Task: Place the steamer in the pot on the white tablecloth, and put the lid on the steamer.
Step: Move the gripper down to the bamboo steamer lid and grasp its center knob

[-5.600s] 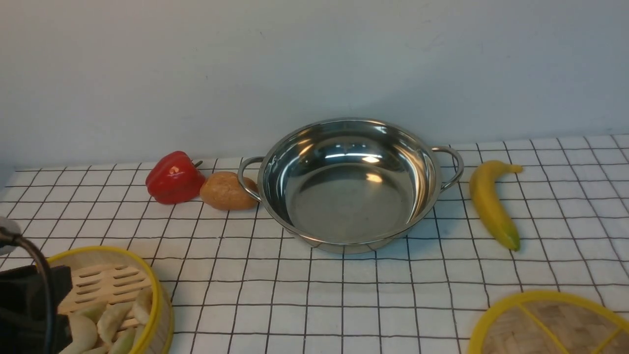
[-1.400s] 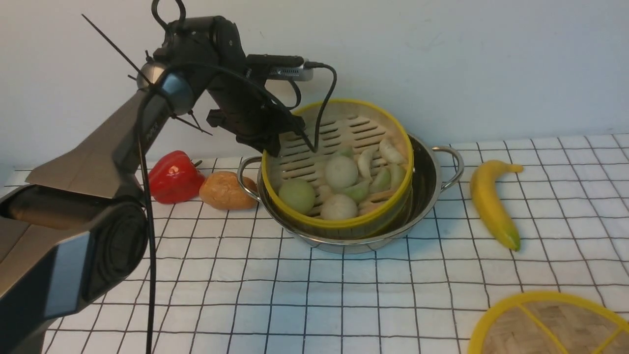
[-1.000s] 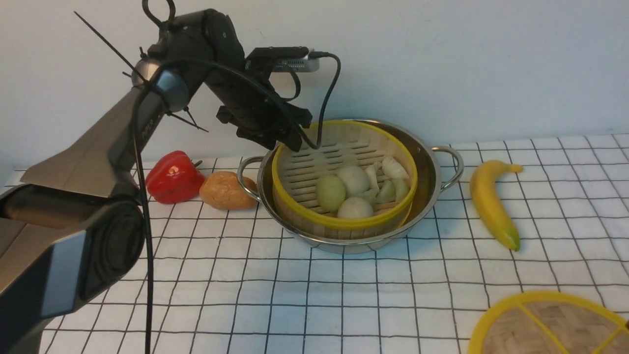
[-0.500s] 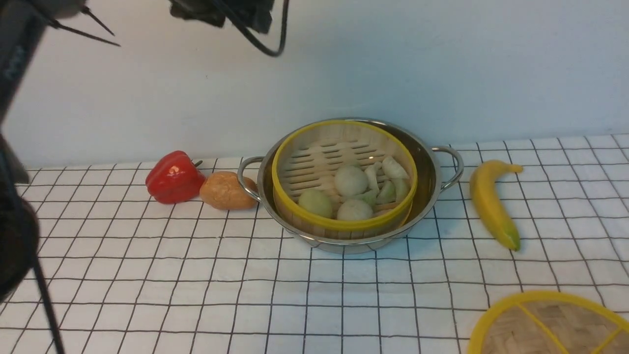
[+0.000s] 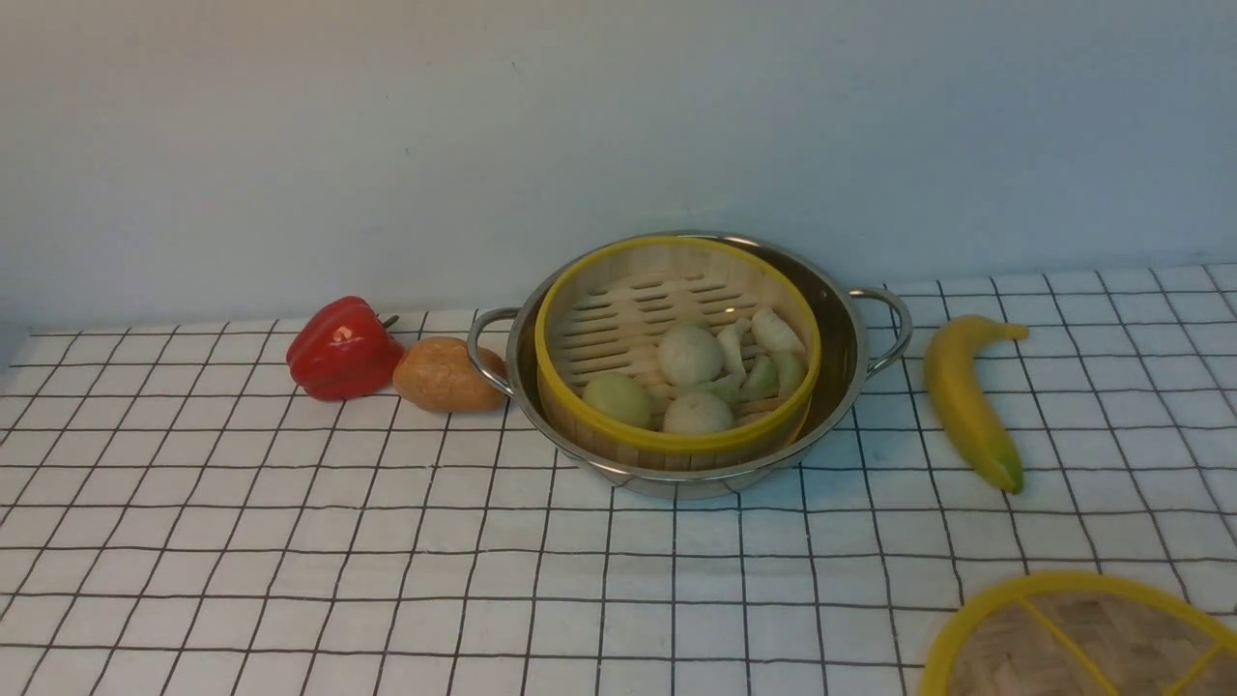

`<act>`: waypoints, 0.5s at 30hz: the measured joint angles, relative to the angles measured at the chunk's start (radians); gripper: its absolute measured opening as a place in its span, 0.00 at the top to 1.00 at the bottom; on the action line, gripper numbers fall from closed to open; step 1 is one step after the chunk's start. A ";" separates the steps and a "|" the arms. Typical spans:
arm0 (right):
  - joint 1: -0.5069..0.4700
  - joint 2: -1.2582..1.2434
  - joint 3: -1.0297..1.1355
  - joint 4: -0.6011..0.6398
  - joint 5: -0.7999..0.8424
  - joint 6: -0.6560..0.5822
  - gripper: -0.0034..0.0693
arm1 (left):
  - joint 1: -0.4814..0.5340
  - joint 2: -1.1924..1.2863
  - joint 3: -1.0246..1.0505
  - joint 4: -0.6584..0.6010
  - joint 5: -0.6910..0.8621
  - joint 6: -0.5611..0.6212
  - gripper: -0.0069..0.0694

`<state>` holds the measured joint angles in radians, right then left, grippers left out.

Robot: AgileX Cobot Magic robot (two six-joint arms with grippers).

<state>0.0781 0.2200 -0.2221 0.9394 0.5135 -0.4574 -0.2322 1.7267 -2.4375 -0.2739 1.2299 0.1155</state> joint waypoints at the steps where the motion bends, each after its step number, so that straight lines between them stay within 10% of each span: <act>1: 0.000 0.000 0.000 0.000 0.000 0.000 0.62 | 0.000 -0.006 0.000 -0.024 0.000 0.000 0.74; 15: 0.000 0.000 0.000 0.000 0.000 0.000 0.62 | 0.007 -0.134 0.277 0.057 -0.025 0.102 0.87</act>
<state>0.0781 0.2200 -0.2221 0.9394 0.5135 -0.4574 -0.2253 1.5930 -2.1609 -0.2173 1.2046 0.2173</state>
